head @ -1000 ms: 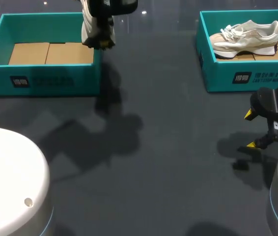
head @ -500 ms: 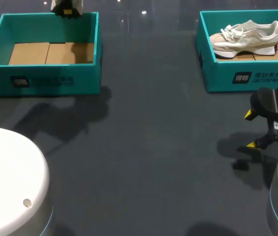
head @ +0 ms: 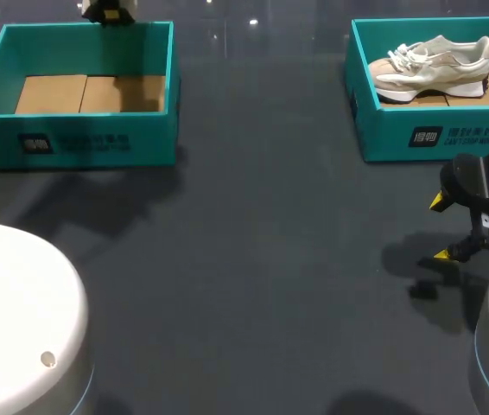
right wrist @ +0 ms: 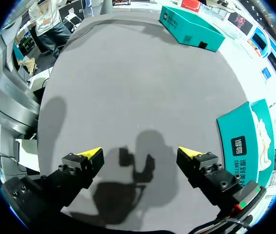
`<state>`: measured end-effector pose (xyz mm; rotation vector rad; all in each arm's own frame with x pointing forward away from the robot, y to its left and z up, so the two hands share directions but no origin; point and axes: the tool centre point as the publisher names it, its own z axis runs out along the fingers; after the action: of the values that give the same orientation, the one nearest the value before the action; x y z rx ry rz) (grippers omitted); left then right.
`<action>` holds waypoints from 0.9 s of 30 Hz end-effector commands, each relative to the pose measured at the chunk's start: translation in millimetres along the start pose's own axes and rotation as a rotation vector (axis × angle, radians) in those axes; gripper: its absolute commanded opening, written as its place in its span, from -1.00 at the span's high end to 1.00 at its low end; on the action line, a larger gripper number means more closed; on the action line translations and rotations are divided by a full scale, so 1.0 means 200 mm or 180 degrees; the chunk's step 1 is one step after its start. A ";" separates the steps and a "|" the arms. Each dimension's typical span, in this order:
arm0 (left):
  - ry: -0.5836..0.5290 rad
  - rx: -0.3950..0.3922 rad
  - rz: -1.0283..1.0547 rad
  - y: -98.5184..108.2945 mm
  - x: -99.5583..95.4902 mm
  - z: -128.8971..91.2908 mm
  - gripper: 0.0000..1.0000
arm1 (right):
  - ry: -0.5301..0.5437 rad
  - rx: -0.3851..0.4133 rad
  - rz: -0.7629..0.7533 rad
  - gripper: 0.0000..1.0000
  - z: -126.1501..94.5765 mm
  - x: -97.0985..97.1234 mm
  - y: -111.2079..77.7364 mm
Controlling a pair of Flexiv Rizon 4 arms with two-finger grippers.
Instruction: Take the shoe out of the shoebox, open the shoe tongue, remove and reinsert the insole, then place the shoe into the shoebox
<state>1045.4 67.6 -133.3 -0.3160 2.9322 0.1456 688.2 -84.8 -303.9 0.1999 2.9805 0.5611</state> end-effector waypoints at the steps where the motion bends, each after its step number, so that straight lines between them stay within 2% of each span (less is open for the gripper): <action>1: 0.0192 0.0055 -0.0079 0.13 -0.22 0.11 1.00 | -0.0009 0.0006 0.0000 -1.00 0.00 0.01 0.00; 5: 0.0242 0.0008 -0.0239 0.26 -0.30 0.19 1.00 | -0.0009 0.0006 0.0000 -1.00 0.00 0.01 0.00; 7: 0.0230 0.0002 -0.0252 0.30 -0.30 0.21 1.00 | -0.0009 0.0006 0.0000 -1.00 0.00 0.01 0.00; 12: 0.0346 0.0206 0.0037 0.42 -0.29 0.28 1.00 | -0.0009 0.0006 0.0000 -1.00 0.00 0.01 0.00; 16: 0.0323 0.0339 0.0656 0.53 -0.25 0.33 1.00 | -0.0009 0.0006 0.0000 -1.00 0.00 0.01 0.00; 18: 0.0137 0.0386 0.1023 0.61 -0.23 0.34 1.00 | -0.0009 0.0006 0.0000 -1.00 0.00 0.01 0.00; 20: -0.0004 0.0553 0.1582 0.68 -0.20 0.34 1.00 | -0.0009 0.0006 0.0000 -1.00 0.00 0.01 0.00; 21: -0.0021 0.0515 0.1806 0.72 -0.20 0.35 1.00 | -0.0009 0.0006 0.0000 -1.00 0.00 0.01 0.00; 22: -0.0041 0.0441 0.1930 0.74 -0.20 0.36 1.00 | -0.0009 0.0006 0.0000 -1.00 0.00 0.01 0.00; 27: -0.0041 0.0441 0.1930 0.74 -0.20 0.36 1.00 | -0.0009 0.0006 0.0000 -1.00 0.00 0.01 0.00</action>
<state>1076.4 224.1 -184.4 0.3535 3.0361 0.0208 688.2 -84.7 -303.9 0.1994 2.9805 0.5611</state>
